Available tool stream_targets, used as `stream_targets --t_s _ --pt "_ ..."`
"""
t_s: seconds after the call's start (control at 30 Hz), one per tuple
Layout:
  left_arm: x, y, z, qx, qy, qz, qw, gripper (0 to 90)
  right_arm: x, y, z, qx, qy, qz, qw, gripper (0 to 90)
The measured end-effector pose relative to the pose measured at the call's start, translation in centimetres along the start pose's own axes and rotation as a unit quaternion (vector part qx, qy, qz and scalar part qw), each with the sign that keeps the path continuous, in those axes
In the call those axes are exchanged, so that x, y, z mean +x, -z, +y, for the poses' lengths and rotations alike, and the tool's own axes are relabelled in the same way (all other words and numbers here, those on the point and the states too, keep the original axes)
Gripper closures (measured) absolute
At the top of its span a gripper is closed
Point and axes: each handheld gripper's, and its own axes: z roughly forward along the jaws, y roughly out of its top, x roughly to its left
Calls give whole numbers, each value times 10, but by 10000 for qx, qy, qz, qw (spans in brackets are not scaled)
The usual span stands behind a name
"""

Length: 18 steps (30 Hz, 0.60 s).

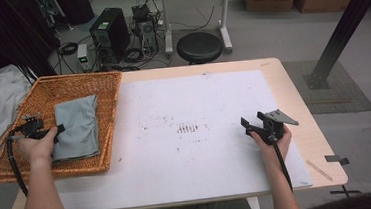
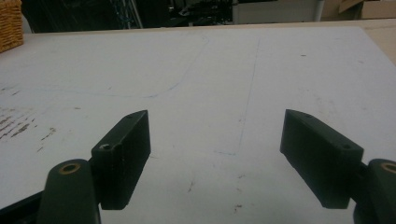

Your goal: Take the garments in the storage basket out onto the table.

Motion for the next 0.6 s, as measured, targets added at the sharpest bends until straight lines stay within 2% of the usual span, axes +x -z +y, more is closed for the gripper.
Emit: stream_targets --t_s 0.03,0.07,0.1,0.13,0.2,0.27,0.33,0.37,0.43,0.53,0.6 --pt "-1 3 2 -152 48 -12 9999 820 0 0 0 5 5 4 10000 247" --pt "-1 3 2 -152 48 -12 9999 820 0 0 0 5 5 9 10000 248" --pt "-3 7 3 -340 5 23 9994 820 0 0 0 1 5 13 10000 249" --pt "-5 9 4 -429 -25 24 9991 821 0 0 0 -3 10 16 10000 250" --pt "-8 11 5 -516 -53 14 9987 821 0 0 0 1 5 21 10000 251" --pt "-17 18 8 -793 -55 -83 9968 824 0 0 0 22 4 27 10000 252" --pt "-23 24 11 -958 26 -185 9952 827 0 0 0 23 4 35 10000 253" --pt "-23 24 11 -958 26 -185 9952 828 0 0 0 23 4 35 10000 253" --pt "-29 29 16 -920 -103 -162 9956 828 0 0 0 11 8 38 10000 253" --pt "-44 40 21 -1088 -124 -319 9935 829 0 0 0 22 12 46 10000 254" --pt "-48 43 23 -1111 -148 -351 9931 828 0 0 0 7 2 50 10000 254"
